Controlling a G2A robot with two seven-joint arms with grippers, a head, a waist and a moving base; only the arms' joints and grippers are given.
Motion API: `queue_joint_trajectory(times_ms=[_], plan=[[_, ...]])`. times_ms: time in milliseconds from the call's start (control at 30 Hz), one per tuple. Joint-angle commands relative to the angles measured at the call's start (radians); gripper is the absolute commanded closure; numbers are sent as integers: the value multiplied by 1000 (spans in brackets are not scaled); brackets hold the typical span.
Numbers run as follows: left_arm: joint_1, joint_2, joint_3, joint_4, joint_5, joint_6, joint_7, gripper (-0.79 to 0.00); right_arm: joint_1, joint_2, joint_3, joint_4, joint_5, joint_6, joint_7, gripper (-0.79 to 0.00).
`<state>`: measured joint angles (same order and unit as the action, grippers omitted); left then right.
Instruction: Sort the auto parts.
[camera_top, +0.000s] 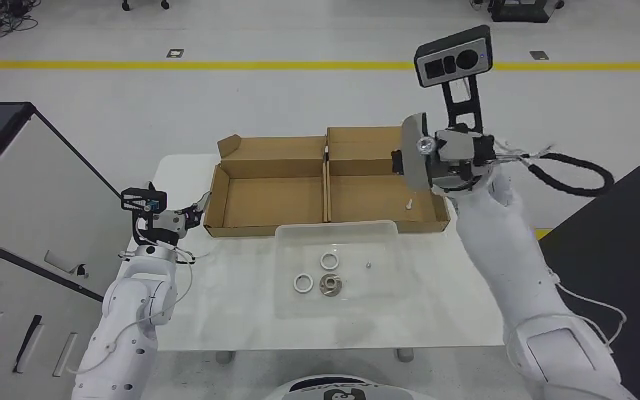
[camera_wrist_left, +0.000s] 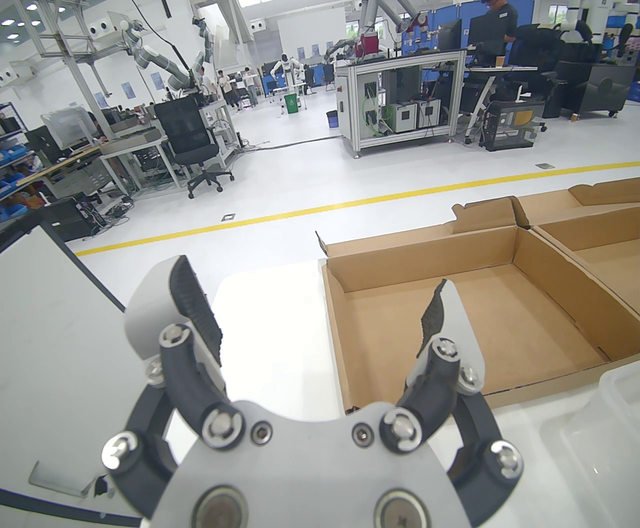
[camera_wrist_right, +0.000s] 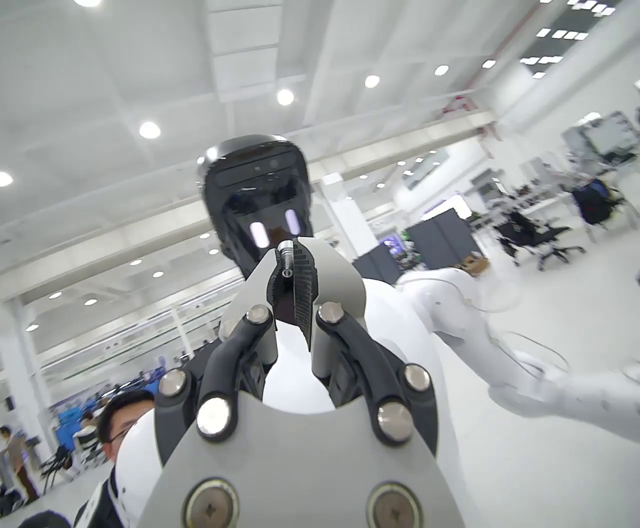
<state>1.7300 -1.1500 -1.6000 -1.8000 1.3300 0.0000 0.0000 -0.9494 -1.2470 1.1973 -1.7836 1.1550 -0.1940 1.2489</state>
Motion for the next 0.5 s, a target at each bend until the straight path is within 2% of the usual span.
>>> queue_joint_trajectory(times_ms=[0,167,267,467], plan=[[0,0,0,0,0,0,0,-785,-13,17,77,-11,-88,85,4,0],[0,0,0,0,0,0,0,-785,-24,59,261,-34,-285,256,43,0],[0,0,0,0,0,0,0,-785,-1,86,335,-45,-442,360,115,0],[0,0,0,0,0,0,0,-785,77,133,344,-26,-784,478,287,0]])
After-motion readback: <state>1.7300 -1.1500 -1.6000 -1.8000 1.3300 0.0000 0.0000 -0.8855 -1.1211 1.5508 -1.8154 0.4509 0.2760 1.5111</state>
